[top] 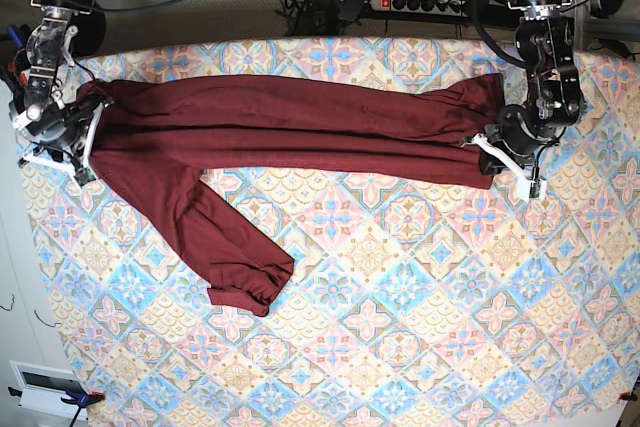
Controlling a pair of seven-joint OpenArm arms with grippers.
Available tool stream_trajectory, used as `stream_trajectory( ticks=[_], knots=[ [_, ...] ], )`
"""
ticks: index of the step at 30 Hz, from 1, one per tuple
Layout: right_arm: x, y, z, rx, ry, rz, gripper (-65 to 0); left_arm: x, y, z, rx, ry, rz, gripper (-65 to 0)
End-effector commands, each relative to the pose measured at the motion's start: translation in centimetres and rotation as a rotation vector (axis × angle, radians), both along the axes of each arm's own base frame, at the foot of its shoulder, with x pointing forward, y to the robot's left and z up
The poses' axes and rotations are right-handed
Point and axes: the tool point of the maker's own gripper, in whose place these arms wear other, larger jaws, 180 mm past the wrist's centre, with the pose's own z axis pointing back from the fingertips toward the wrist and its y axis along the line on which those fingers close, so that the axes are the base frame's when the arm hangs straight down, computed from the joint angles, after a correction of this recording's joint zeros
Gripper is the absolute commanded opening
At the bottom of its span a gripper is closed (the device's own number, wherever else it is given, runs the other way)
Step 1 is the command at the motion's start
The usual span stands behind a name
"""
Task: Layout the t-shirt on the table in an organized manner, then fold the t-shirt properly
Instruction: 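Fold the hem half over onto the collar half with both grippers, then move the right gripper to the loose sleeve and grasp it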
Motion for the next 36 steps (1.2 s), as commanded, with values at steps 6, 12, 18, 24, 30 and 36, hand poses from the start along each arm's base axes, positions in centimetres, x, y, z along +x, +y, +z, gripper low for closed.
stream_trajectory(
  ticks=[6,12,18,24,30,36],
  knots=[
    [-0.1,-1.7,1.3,-0.070,0.012,-0.029,-48.4,-0.8,1.0,0.1,0.037,0.077,-0.023,-52.8],
    [1.1,-1.2,3.4,-0.088,-0.054,-0.005,-41.2,-0.1,0.9,0.9,0.041,0.134,-0.046,-21.5],
    [2.6,0.0,5.3,-0.095,-0.123,0.029,-41.9,0.9,2.3,3.5,-0.041,0.032,0.054,-16.6],
    [8.8,3.1,8.3,-0.070,-0.233,0.115,-41.8,2.3,4.2,6.4,-0.164,-0.086,0.155,-16.6],
    [14.2,6.3,8.3,0.033,-0.253,0.137,-41.8,3.4,3.3,7.9,-0.267,-0.156,0.178,-16.6],
    [16.8,7.4,5.3,0.174,-0.216,0.101,-41.8,4.2,2.2,8.3,-0.304,-0.177,0.176,-16.6]
  ],
)
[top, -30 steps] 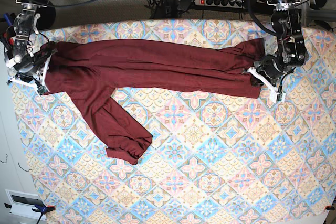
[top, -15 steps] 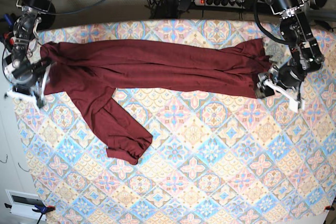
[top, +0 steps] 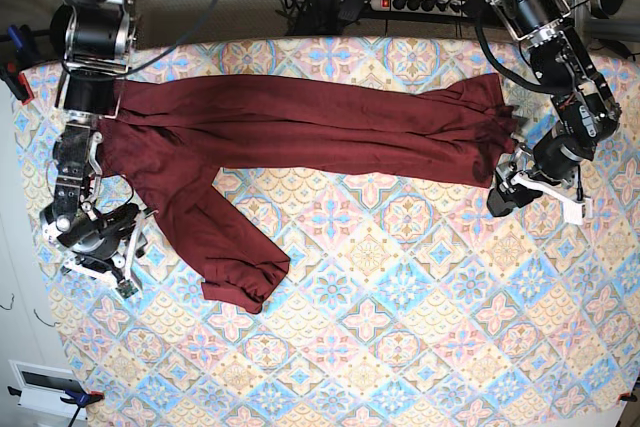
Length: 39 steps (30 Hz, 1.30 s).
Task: Layout the t-shirt on the table in an organized manner, then fold the t-shirt properly
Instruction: 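Move the right gripper to the loose sleeve and grasp it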
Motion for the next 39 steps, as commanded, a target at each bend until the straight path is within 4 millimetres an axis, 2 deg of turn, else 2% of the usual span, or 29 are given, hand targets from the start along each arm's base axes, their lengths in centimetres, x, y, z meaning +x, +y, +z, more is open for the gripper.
stream_trajectory(
  ticks=[1,5,9,18,27,39],
  knots=[
    [1.1,-1.2,1.2,-0.008,-0.029,-0.019,-41.8,1.1,0.3,1.8,0.010,-0.064,0.002,-16.6],
    [1.8,0.3,-1.7,0.068,0.032,-0.005,-41.8,1.1,0.3,1.9,0.011,-0.067,0.001,-16.6],
    [1.6,1.9,-4.5,0.152,0.081,-0.007,-41.8,1.1,0.3,1.9,0.011,-0.067,0.001,-16.6],
    [4.7,5.1,-3.9,0.275,0.029,0.011,-41.8,1.1,0.3,1.9,0.011,-0.067,0.001,-16.6],
    [4.6,5.4,-5.5,0.332,0.044,-0.006,-41.8,1.1,0.3,1.9,0.011,-0.066,0.001,-16.6],
    [5.2,5.5,-4.9,0.356,-0.004,0.001,-41.8,0.9,0.3,1.7,0.012,-0.061,-0.001,-16.6]
  ],
)
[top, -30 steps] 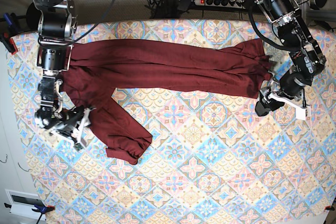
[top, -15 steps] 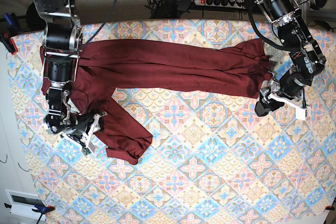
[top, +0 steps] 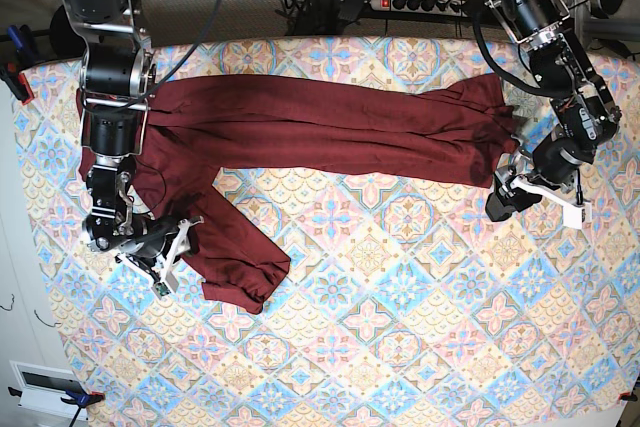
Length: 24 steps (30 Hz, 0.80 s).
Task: Layout the t-shirt on the table in an organized manner, then fold the t-shirt properly
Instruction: 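Move the right gripper to the loose sleeve and grasp it, then lift the sleeve with the right gripper and lay it onto the folded strip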
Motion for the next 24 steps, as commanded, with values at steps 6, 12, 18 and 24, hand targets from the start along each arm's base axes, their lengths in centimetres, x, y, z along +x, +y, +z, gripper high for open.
stream_trajectory(
  ticks=[6,12,18,24],
  knots=[
    [2.0,-0.6,2.6,0.013,-0.081,-0.009,-41.8,0.3,0.3,1.0,0.015,-0.036,-0.003,-16.6],
    [1.2,-1.0,1.6,0.005,-0.039,-0.016,-41.8,0.2,-0.1,1.3,-0.015,-0.050,-0.012,-16.6],
    [0.9,-1.6,1.3,-0.013,-0.014,-0.020,-41.8,0.2,0.0,1.3,-0.013,-0.050,-0.013,-16.6],
    [0.9,-1.6,1.3,-0.012,-0.015,-0.020,-41.6,0.2,-0.1,1.3,-0.015,-0.050,-0.013,-16.6]
  ],
)
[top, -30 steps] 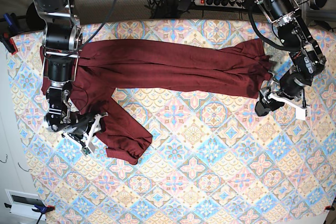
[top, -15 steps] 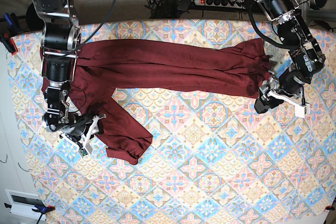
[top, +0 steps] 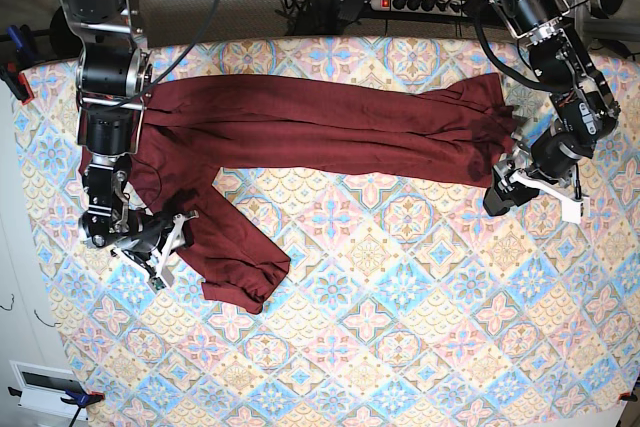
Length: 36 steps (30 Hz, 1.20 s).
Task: Layout the t-shirt on the table in an organized manner, then fold the t-shirt properly
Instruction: 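Lift the sleeve with the right gripper and lay it onto the folded strip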
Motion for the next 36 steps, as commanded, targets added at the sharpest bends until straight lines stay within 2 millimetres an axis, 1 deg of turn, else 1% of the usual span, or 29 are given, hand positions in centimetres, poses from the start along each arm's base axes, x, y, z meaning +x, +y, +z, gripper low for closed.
stream_trajectory(
  ticks=[1,8,14,16,20,23,24,25,27,28,30,36],
  knots=[
    [1.8,-0.4,2.3,0.005,-0.066,-0.004,-41.6,0.8,0.3,1.6,0.009,-0.054,-0.003,-16.6],
    [1.4,-1.9,1.4,-0.129,-0.048,0.031,-41.6,0.8,0.3,1.6,0.009,-0.054,-0.003,-16.6],
    [0.2,-2.1,-0.4,-0.127,0.013,0.027,-42.3,0.8,0.3,1.6,0.009,-0.054,-0.003,-16.6],
    [0.1,-2.1,-0.6,-0.127,0.020,0.028,-46.2,0.8,0.3,1.6,0.009,-0.054,-0.003,-16.6],
    [-0.1,-2.1,-0.7,-0.130,0.024,0.028,-64.8,0.8,0.3,1.6,0.009,-0.054,-0.003,-16.6],
    [-0.1,-2.3,-0.6,-0.141,0.031,0.027,-64.2,0.8,0.3,1.6,0.009,-0.054,-0.003,-16.6],
    [-0.1,-2.5,-0.4,-0.150,0.037,0.025,-64.4,0.8,0.3,1.6,0.009,-0.054,-0.003,-16.6],
    [0.1,-2.7,0.2,-0.165,0.030,0.024,-64.5,0.8,0.3,1.6,0.009,-0.054,-0.003,-16.6],
    [1.1,-2.9,2.2,-0.199,-0.016,0.030,-64.5,0.8,0.3,1.6,0.009,-0.054,-0.003,-16.6],
    [1.0,-3.0,2.6,-0.221,-0.025,0.034,-64.5,0.8,0.3,1.6,0.009,-0.054,-0.003,-16.6],
    [-0.3,-3.3,2.7,-0.267,-0.028,0.044,-64.5,0.8,0.3,1.6,0.009,-0.054,-0.003,-16.6],
    [-3.0,-3.2,5.5,-0.407,-0.089,0.078,-64.5,0.8,0.3,1.7,0.009,-0.056,-0.001,-16.6]
  ],
)
